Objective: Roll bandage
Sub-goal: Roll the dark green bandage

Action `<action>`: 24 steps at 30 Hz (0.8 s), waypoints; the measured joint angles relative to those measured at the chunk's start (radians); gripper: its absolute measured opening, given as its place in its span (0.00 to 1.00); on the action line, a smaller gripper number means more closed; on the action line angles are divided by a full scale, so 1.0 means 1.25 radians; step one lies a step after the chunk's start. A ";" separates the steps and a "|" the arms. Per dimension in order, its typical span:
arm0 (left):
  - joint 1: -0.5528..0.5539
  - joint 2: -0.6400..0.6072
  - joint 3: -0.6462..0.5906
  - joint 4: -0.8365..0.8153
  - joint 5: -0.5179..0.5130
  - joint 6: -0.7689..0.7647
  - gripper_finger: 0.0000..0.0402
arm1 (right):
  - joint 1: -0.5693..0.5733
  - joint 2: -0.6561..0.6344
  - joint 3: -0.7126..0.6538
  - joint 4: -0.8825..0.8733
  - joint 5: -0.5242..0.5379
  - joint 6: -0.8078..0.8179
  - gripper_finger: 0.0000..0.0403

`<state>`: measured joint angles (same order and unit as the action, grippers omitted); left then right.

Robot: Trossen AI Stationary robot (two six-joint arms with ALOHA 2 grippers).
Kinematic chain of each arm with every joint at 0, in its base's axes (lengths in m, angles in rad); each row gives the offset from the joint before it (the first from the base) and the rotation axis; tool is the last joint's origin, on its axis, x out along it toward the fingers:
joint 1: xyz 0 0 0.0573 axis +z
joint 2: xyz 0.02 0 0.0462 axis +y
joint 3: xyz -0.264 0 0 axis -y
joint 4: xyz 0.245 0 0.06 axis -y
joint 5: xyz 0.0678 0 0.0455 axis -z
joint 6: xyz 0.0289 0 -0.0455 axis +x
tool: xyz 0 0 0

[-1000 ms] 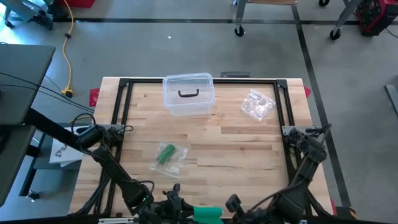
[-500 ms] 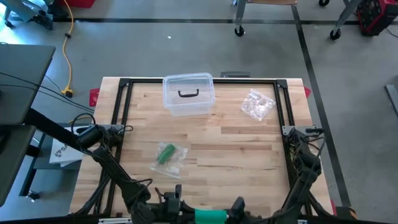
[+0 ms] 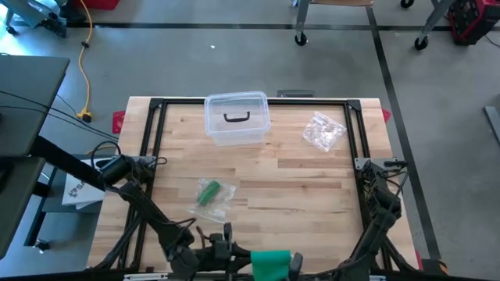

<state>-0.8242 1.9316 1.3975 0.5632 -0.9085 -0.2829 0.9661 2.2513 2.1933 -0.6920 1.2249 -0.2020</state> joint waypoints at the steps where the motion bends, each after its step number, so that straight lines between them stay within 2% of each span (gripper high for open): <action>1: 0.000 0.000 0.000 -0.001 0.000 -0.001 0.01 | -0.002 0.000 0.000 0.008 0.023 0.002 0.00; 5: 0.001 -0.001 0.000 -0.002 -0.007 -0.016 0.01 | -0.009 -0.003 0.007 0.009 0.093 0.058 0.00; 14: -0.007 -0.002 0.001 -0.015 -0.017 -0.039 0.01 | -0.045 -0.059 0.011 -0.050 0.070 0.230 0.00; 19: -0.017 -0.001 0.001 -0.022 -0.004 -0.039 0.01 | -0.063 -0.096 0.011 -0.089 -0.042 0.318 0.00; 24: -0.025 0.001 0.001 -0.044 0.017 -0.038 0.01 | -0.103 -0.130 0.013 -0.169 -0.258 0.449 0.00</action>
<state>-0.8550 1.9324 1.3983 0.5082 -0.8867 -0.3302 0.8369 2.0890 2.2093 -0.9029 0.9018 0.3591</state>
